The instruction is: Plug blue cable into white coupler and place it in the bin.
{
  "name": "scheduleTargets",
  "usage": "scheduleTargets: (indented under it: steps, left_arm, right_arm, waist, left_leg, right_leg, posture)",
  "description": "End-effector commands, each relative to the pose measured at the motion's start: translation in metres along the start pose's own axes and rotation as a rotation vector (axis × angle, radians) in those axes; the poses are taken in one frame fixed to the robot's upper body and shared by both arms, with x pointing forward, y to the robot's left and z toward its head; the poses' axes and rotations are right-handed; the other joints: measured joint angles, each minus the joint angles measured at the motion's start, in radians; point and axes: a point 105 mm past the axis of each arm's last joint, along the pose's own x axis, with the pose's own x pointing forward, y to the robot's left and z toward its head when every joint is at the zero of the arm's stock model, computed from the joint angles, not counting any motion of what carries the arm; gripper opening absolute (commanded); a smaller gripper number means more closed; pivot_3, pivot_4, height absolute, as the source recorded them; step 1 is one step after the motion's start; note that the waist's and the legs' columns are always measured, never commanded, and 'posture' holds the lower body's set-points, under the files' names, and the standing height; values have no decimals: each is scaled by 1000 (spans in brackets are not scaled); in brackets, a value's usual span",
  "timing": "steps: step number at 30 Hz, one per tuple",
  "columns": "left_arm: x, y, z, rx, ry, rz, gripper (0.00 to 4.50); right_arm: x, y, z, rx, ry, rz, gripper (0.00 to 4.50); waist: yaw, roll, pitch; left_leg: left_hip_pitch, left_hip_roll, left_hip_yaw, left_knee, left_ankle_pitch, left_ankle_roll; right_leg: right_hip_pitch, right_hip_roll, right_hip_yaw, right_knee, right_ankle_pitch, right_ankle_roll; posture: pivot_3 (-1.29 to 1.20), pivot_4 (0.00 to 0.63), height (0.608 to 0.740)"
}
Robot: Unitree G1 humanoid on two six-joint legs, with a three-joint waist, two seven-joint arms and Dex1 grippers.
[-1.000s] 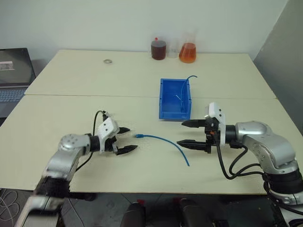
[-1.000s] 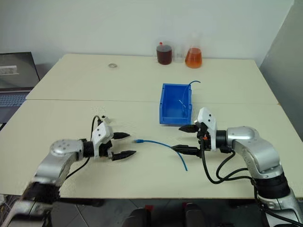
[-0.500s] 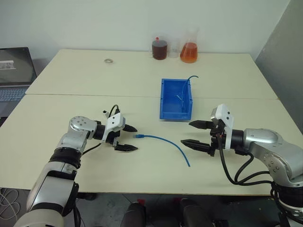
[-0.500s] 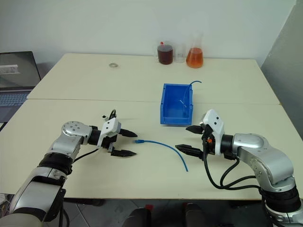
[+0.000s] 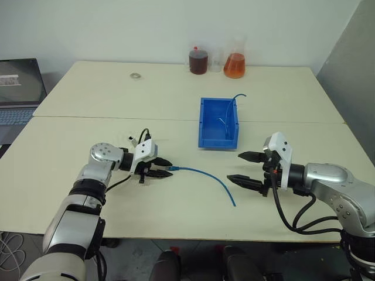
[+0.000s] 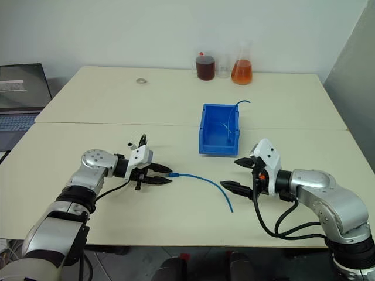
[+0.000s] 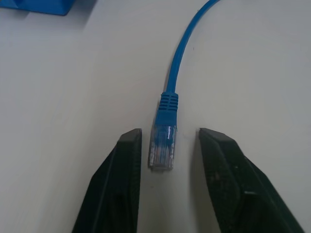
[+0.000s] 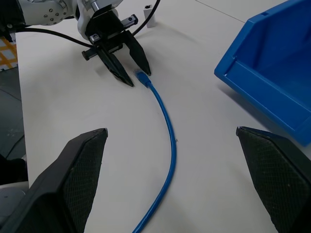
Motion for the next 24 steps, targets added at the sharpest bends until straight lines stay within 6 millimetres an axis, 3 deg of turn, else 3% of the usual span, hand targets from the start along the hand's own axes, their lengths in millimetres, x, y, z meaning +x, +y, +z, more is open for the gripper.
scheduleTargets:
  steps: [1, 4, 8, 10, 13, 15, 21, 24]
  left_arm:
    - [4, -12, -15, -36, 43, -51, 945]
    - [2, -14, -16, -36, 42, -55, 250]
    - [0, -13, -12, -34, 30, -42, 230]
    - [0, -6, -1, -51, -12, -3, 230]
    - [1, 7, 33, -113, -137, 56, 230]
    - [2, 14, 72, -180, -279, 88, 230]
    - [-3, 5, 155, -306, -530, 61, 230]
    - [-11, 0, 182, -353, -601, 26, 230]
  right_arm:
    - [-2, 2, 10, -36, -32, 13, 4500]
    - [-2, 2, 12, -32, -35, 14, 4500]
    - [-1, 2, 12, -29, -36, 24, 4500]
    - [-1, 2, 16, -28, -48, 25, 4500]
    - [0, 2, 26, -8, -92, 15, 4500]
    - [1, 5, 35, 25, -139, 22, 4500]
    - [3, 15, 46, 185, -228, 100, 4500]
    - [1, 9, 55, 271, -287, 109, 4500]
  waist:
    - [0, 0, 0]
    - [-2, 0, 0]
    - [-2, 0, 0]
    - [-2, 0, 0]
    - [-1, 0, 0]
    - [-2, 0, 0]
    - [0, 0, 0]
    - [0, 0, 0]
  left_leg:
    - [0, 0, 0, 0, 0, 0]
    - [0, 0, 0, 0, 0, 0]
    - [1, 0, 0, 0, 0, 0]
    - [1, 0, 0, 0, 0, 0]
    - [0, 0, 0, 0, 0, 0]
    - [-1, 0, -1, 1, 0, 0]
    - [-10, 0, -6, 10, 0, 0]
    - [-9, 0, -7, 11, 0, 0]
  right_leg:
    - [0, 0, 0, 0, 0, 0]
    - [0, 0, 0, 0, 0, 0]
    - [0, 0, 0, 0, 0, 0]
    - [0, 0, 0, 0, 0, 0]
    - [0, 0, 0, 1, 0, 0]
    - [0, 0, -1, 1, 0, 0]
    - [-2, -1, -5, 1, 0, 0]
    - [-2, -1, -5, 2, 0, 1]
  posture:
    - [0, 150, 740]
    - [0, 150, 740]
    - [0, 150, 740]
    - [0, 150, 740]
    - [0, 150, 740]
    - [0, 150, 740]
    - [0, 150, 740]
    - [0, 150, 740]
